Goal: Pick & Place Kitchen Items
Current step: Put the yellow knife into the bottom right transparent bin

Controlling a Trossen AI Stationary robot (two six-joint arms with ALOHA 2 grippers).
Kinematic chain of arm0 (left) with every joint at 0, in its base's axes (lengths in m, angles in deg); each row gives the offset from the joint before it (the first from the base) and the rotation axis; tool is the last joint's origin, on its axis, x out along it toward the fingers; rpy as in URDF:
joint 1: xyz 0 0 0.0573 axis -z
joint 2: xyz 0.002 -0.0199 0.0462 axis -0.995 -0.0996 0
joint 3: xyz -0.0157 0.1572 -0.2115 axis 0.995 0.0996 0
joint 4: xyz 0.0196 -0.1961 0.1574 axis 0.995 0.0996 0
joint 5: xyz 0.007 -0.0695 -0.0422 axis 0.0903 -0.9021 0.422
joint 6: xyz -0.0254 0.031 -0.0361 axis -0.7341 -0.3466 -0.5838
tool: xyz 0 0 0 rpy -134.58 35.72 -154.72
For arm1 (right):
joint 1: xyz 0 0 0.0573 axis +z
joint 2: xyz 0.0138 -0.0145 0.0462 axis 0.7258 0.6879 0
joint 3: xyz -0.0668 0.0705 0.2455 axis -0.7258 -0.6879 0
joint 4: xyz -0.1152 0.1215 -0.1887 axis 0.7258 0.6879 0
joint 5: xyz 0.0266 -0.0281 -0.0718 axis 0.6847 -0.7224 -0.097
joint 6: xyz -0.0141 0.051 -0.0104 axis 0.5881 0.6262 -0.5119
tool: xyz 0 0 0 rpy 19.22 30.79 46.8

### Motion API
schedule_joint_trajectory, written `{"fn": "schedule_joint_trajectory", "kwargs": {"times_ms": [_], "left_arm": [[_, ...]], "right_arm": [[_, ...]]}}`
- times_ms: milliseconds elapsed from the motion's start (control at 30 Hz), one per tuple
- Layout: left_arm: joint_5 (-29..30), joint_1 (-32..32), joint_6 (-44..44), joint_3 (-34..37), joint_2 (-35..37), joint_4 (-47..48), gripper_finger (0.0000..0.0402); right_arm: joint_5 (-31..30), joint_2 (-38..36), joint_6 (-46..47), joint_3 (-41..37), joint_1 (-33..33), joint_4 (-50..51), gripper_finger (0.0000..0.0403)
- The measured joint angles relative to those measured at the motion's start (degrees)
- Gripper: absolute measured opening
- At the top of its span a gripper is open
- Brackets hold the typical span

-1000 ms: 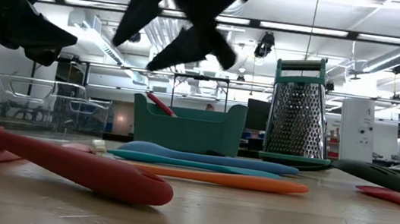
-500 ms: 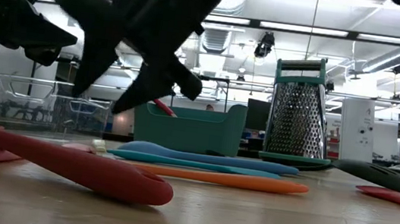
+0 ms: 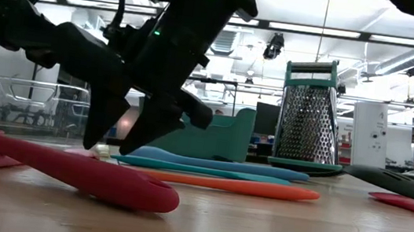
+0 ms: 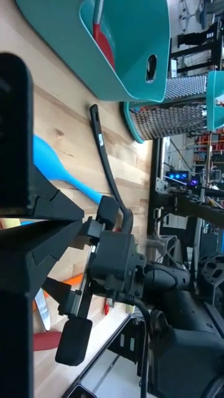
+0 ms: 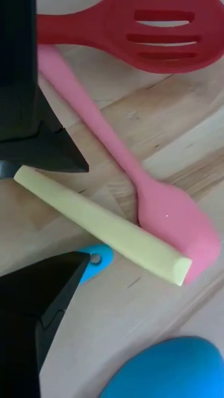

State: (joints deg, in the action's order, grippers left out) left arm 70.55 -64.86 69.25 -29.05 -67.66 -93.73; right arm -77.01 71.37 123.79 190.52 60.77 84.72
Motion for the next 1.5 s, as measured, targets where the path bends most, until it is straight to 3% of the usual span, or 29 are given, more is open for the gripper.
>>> {"fn": "schedule_joint_trajectory", "kwargs": {"times_ms": [367,800,1500], "left_arm": [[0.01,0.0,0.02,0.01,0.0,0.0,0.0012],[0.01,0.0,0.02,-0.02,0.0,-0.01,0.0012],[0.01,0.0,0.0,-0.02,0.02,0.0,0.0012]], "right_arm": [[-0.08,1.49,-0.15,-0.19,0.17,-0.14,0.0174],[-0.46,1.19,-1.11,-0.31,0.04,0.97,0.0055],[-0.46,-3.31,-5.4,2.23,0.93,9.48,0.0052]]}}
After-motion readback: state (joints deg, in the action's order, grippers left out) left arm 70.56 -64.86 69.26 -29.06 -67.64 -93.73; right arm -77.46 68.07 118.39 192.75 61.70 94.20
